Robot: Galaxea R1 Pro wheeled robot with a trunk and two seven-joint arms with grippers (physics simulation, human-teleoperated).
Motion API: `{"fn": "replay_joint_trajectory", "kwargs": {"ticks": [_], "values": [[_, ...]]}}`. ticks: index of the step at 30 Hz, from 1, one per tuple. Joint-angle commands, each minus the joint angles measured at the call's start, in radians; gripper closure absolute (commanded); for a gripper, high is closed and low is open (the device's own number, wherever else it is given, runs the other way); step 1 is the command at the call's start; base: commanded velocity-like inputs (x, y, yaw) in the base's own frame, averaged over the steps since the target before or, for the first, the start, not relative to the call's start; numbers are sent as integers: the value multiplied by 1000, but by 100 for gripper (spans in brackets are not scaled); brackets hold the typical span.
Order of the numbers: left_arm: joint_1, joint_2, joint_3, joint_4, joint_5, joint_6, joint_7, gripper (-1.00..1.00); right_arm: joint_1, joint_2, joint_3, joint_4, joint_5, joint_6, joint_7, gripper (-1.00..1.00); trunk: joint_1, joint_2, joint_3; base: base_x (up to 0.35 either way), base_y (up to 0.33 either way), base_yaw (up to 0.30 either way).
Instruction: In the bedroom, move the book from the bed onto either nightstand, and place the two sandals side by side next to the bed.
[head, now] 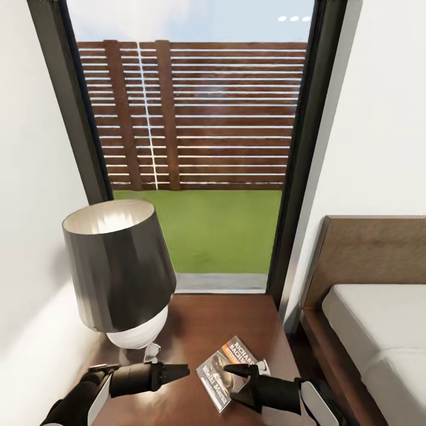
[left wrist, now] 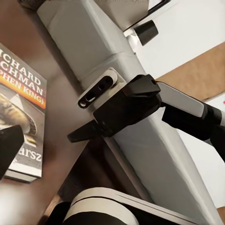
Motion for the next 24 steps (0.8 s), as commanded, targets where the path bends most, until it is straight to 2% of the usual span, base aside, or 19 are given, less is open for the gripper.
{"fn": "replay_joint_trajectory", "kwargs": {"ticks": [1,24], "values": [[0,0,0,0,2,11,-3,-100,-1,-1,3,0,3,1,5,-100,-4,7,2,0,0,0],[0,0,-2,1,2,11,-3,-100,-1,-1,1,-2,3,-7,4,-100,-92,168,74,0,0,0]]}}
